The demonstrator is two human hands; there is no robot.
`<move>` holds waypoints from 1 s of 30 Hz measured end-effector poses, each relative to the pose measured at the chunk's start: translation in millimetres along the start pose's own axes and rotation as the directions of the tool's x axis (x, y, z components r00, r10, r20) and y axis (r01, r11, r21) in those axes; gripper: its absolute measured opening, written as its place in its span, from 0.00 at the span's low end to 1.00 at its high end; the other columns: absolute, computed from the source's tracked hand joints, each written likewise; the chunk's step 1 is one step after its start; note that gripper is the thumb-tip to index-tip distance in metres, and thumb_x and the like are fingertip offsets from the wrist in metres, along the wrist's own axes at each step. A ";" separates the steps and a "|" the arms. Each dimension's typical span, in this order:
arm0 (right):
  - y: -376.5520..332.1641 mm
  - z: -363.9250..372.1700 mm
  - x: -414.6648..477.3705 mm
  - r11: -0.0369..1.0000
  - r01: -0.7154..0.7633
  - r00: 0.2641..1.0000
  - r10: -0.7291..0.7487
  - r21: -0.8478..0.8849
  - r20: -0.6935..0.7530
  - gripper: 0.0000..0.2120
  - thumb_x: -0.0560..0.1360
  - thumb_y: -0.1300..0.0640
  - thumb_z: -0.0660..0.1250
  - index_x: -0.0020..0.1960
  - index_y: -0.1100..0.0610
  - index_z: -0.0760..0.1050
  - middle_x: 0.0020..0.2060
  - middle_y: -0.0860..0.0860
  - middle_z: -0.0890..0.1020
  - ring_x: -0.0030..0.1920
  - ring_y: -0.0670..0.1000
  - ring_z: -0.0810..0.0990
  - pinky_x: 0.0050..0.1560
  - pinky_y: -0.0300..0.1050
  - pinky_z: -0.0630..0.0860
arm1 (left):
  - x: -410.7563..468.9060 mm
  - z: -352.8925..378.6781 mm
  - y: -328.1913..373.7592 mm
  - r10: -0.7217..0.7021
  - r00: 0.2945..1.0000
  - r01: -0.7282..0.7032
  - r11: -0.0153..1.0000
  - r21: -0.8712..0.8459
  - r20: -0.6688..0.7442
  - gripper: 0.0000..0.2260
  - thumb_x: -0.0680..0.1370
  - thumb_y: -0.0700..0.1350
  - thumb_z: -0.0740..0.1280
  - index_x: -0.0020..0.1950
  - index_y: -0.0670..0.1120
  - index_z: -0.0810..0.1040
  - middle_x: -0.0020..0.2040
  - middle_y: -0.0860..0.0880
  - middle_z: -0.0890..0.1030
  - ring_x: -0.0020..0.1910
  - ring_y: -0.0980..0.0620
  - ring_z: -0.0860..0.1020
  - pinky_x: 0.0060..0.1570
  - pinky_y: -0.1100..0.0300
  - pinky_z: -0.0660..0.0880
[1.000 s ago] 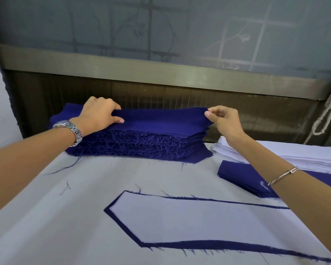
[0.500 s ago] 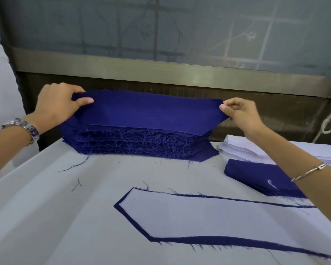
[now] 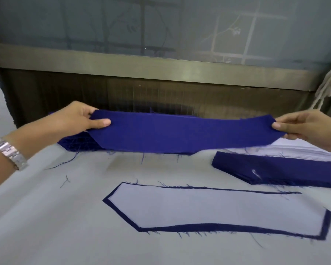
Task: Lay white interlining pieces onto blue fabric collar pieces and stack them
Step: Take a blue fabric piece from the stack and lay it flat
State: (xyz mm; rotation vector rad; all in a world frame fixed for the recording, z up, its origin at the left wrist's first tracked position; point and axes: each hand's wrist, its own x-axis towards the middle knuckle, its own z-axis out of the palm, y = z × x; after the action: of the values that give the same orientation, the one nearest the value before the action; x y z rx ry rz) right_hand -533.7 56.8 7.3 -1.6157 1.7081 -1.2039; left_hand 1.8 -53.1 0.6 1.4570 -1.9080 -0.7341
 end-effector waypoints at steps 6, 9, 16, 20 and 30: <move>78.0 -45.2 -31.2 0.965 -0.254 0.956 0.261 -0.063 0.136 0.36 0.50 0.41 0.88 0.48 0.64 0.84 0.36 0.63 0.82 0.28 0.50 0.75 0.33 0.36 0.78 | -26.1 33.4 -2.7 -0.094 0.984 0.100 0.994 -0.036 0.149 0.17 0.63 0.59 0.73 0.43 0.48 0.84 0.38 0.54 0.87 0.37 0.59 0.84 0.43 0.66 0.75; 113.4 -58.7 -35.5 0.937 -0.334 0.917 0.347 -0.099 0.195 0.34 0.51 0.45 0.89 0.47 0.66 0.84 0.35 0.66 0.81 0.26 0.51 0.75 0.28 0.38 0.76 | -41.6 44.2 -2.8 -0.058 0.956 0.079 0.995 -0.063 0.287 0.10 0.63 0.59 0.72 0.39 0.57 0.88 0.30 0.52 0.84 0.29 0.58 0.80 0.36 0.70 0.78; 187.4 -69.6 -13.7 0.936 -0.305 0.820 0.353 -0.178 0.451 0.12 0.74 0.56 0.78 0.49 0.64 0.81 0.35 0.67 0.80 0.30 0.56 0.79 0.31 0.42 0.77 | -66.0 53.2 -16.5 -0.068 0.900 0.084 0.996 -0.020 0.431 0.28 0.57 0.73 0.73 0.47 0.56 0.87 0.35 0.43 0.86 0.27 0.56 0.79 0.39 0.65 0.77; 238.7 -47.3 -8.6 0.931 -0.305 0.746 0.365 -0.202 0.557 0.10 0.78 0.57 0.73 0.48 0.63 0.76 0.35 0.65 0.80 0.31 0.59 0.81 0.33 0.45 0.78 | -69.6 60.0 -19.3 -0.122 0.873 0.133 0.991 0.011 0.473 0.19 0.64 0.64 0.73 0.47 0.54 0.87 0.39 0.45 0.87 0.24 0.55 0.77 0.31 0.68 0.74; 242.2 -33.3 -4.9 0.932 -0.253 0.638 0.362 -0.260 0.680 0.14 0.79 0.55 0.72 0.56 0.65 0.78 0.40 0.64 0.82 0.33 0.57 0.82 0.36 0.45 0.79 | -75.0 67.2 -19.4 -0.169 0.846 0.166 0.985 0.051 0.506 0.20 0.64 0.65 0.75 0.48 0.53 0.87 0.37 0.44 0.86 0.24 0.53 0.78 0.25 0.64 0.72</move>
State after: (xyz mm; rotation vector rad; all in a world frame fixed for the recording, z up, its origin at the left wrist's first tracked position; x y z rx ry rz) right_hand -687.5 47.8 -182.5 -1.4925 1.4525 -0.1960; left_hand -21.9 19.1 -68.3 1.5545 -2.1766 -1.3076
